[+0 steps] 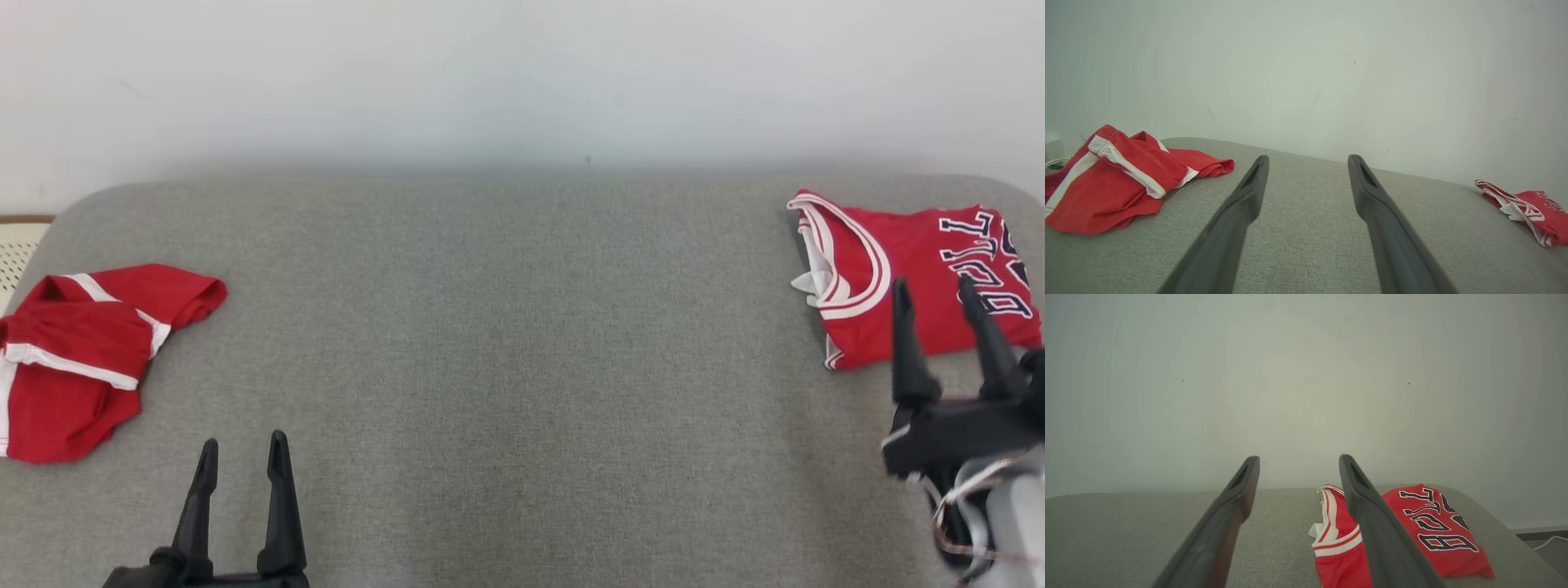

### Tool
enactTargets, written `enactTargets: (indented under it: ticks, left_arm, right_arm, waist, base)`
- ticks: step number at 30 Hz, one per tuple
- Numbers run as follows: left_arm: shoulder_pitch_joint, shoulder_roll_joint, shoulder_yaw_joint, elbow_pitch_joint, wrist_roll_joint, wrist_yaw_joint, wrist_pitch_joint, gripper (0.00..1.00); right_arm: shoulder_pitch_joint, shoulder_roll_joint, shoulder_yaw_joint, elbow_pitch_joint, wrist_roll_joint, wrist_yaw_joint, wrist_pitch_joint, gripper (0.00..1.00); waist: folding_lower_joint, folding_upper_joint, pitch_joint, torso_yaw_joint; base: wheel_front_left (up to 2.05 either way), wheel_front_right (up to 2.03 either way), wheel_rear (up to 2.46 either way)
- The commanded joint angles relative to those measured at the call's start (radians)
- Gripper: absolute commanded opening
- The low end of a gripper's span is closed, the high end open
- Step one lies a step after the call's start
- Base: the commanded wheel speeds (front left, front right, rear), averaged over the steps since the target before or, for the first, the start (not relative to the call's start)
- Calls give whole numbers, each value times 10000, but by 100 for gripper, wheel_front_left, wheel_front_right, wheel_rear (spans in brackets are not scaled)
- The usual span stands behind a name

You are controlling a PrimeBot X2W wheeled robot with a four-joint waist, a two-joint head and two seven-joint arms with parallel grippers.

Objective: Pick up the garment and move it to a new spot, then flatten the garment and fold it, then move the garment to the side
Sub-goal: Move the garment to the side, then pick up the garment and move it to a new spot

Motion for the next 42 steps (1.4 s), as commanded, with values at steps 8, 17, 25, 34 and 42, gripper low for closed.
enactTargets:
  ticks: [8,17,25,34,42]
  left_arm:
    - [605,4,-10,193,71,1,-33,100]
    - [703,44,-30,217,231,-39,-35,100]
    - [795,353,-210,706,847,214,172,100]
    - [704,506,-313,818,1101,388,273,100]
    - [713,569,-271,766,957,460,310,100]
  right_arm:
    - [2621,1544,-474,-2235,-1385,1,923,100]
    - [3894,2620,-816,-3032,-1988,1,1164,100]
    - [4641,2909,-832,-3610,-2723,1,1530,100]
    - [4652,2971,-856,-3574,-2725,1,1787,100]
    - [4699,2995,-864,-3537,-2657,1,1839,100]
  waist:
    - [2,1,-571,99]
    - [2,1,-683,69]
    - [2,1,-756,-78]
    - [2,1,-760,18]
    - [2,1,-764,40]
  base:
    - [0,0,0]
    - [0,0,0]
    - [0,0,0]
    - [0,0,0]
    - [0,0,0]
